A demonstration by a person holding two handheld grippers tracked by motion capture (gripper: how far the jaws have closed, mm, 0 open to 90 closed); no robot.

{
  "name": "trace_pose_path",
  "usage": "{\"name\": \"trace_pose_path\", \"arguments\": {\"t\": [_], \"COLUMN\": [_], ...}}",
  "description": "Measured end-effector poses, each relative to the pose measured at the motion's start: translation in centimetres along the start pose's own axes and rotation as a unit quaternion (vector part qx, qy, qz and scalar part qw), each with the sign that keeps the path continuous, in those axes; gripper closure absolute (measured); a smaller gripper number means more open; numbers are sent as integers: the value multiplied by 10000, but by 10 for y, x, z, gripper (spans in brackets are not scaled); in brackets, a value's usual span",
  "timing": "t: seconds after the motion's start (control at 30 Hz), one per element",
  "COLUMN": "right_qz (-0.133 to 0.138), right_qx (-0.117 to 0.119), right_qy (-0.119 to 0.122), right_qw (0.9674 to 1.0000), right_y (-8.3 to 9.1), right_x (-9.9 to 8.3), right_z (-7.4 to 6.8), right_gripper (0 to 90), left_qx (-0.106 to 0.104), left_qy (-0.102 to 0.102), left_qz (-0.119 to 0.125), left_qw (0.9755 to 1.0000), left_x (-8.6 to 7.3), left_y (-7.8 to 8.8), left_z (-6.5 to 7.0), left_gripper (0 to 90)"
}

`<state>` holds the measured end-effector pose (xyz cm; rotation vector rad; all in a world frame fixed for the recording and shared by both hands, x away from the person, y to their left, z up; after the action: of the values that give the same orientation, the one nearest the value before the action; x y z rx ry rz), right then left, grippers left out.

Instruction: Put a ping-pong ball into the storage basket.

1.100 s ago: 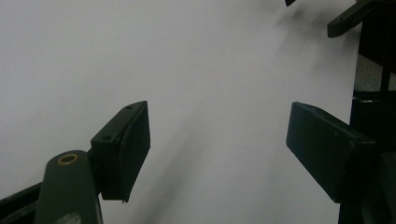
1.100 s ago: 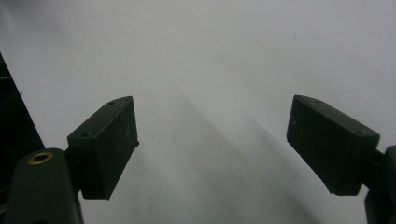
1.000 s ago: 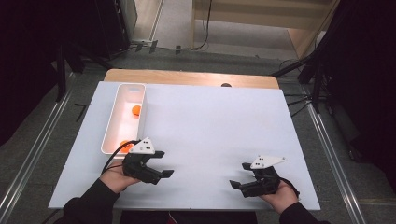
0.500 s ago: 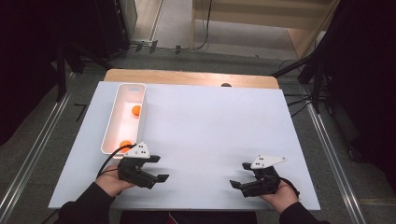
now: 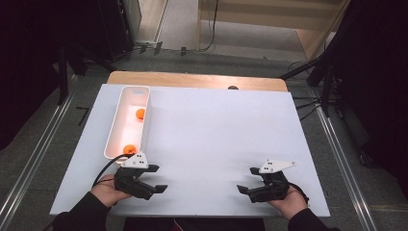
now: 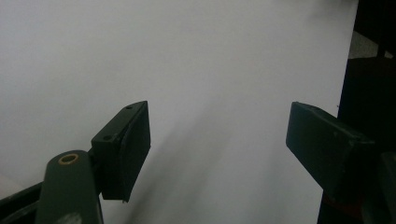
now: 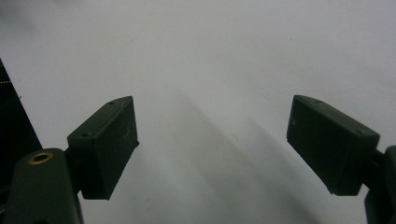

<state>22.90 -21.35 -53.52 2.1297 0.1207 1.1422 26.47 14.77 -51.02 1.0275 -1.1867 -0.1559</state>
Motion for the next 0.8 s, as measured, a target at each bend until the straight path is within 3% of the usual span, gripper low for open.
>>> {"name": "trace_pose_path", "arguments": {"t": [0.8], "right_qz": [-31], "right_qx": [8], "right_qy": [17], "right_qw": [10000], "right_y": [0], "right_x": [0], "right_z": [0], "right_gripper": [149], "left_qx": [-66], "left_qy": [-61], "left_qz": [-20], "left_qw": [10000], "left_x": [-6], "left_y": [4], "left_z": [1], "left_gripper": [224]}}
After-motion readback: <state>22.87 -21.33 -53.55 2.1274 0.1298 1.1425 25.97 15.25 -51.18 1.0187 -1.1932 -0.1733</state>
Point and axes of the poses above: each handheld gripper's, and its own axes: y roughly backward along the jaws, x roughly out of its top, z roughly to its right, the point moved 5 cm from there along -y, roughly forward along the jaws, and after that the axes turned 15 degrees about x, right-handed, at the moved point
